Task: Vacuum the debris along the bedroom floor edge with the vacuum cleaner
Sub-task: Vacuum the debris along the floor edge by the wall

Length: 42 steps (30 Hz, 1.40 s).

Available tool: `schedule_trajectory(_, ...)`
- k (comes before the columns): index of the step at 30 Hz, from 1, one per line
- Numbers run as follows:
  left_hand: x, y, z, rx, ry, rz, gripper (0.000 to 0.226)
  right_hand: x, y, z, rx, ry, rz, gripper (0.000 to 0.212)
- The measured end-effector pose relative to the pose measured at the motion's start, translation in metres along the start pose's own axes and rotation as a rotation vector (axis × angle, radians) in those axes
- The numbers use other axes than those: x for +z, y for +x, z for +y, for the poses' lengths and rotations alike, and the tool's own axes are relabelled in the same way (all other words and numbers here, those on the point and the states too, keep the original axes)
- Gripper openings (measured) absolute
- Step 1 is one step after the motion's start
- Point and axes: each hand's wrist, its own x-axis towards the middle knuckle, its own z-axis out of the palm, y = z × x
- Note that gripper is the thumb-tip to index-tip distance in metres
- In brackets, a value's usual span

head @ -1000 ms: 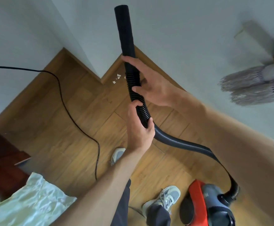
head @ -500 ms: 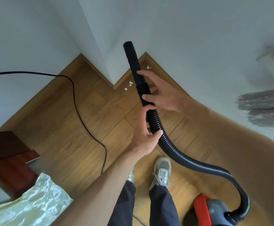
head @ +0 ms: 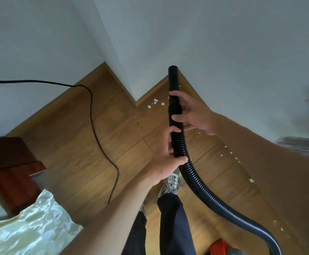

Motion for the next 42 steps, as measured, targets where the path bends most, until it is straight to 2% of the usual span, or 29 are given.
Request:
schedule_trajectory(7,0.029,0.022,-0.007,0.081,-0.030,0.270,0.062,-0.008,0.017,0.011,0.040,-0.052,-0.006,0.067)
schedule_trajectory(11,0.037,0.030,-0.007,0.069,0.001,0.322,0.058,-0.014,0.025,0.016,0.083,-0.072,-0.031,0.068)
schedule_trajectory(15,0.032,0.036,-0.005,0.009,0.033,0.230,0.057,-0.025,0.033,0.021,0.159,-0.132,-0.084,0.070)
schedule_trajectory(18,0.028,0.036,-0.004,-0.026,0.018,0.178,0.054,-0.032,0.036,0.026,0.197,-0.075,-0.132,0.067)
schedule_trajectory(22,0.028,0.040,-0.006,-0.037,0.045,0.248,0.053,-0.034,0.039,0.032,0.213,0.038,-0.161,0.064)
schedule_trajectory(25,0.030,0.046,-0.004,-0.003,-0.028,0.289,0.055,-0.029,0.042,0.042,0.234,0.052,-0.182,0.068)
schedule_trajectory(28,0.027,0.055,-0.002,0.021,-0.010,0.275,0.053,-0.024,0.044,0.050,0.177,0.099,-0.131,0.069)
schedule_trajectory(32,0.023,0.066,-0.008,-0.038,0.085,0.228,0.054,-0.024,0.051,0.057,0.102,0.096,-0.099,0.065)
schedule_trajectory(37,0.016,0.075,-0.019,-0.149,0.066,0.188,0.055,-0.030,0.062,0.066,0.178,0.025,-0.125,0.050)
schedule_trajectory(42,0.004,0.077,-0.026,-0.245,0.068,0.050,0.057,-0.037,0.075,0.081,0.286,0.065,-0.146,0.056)
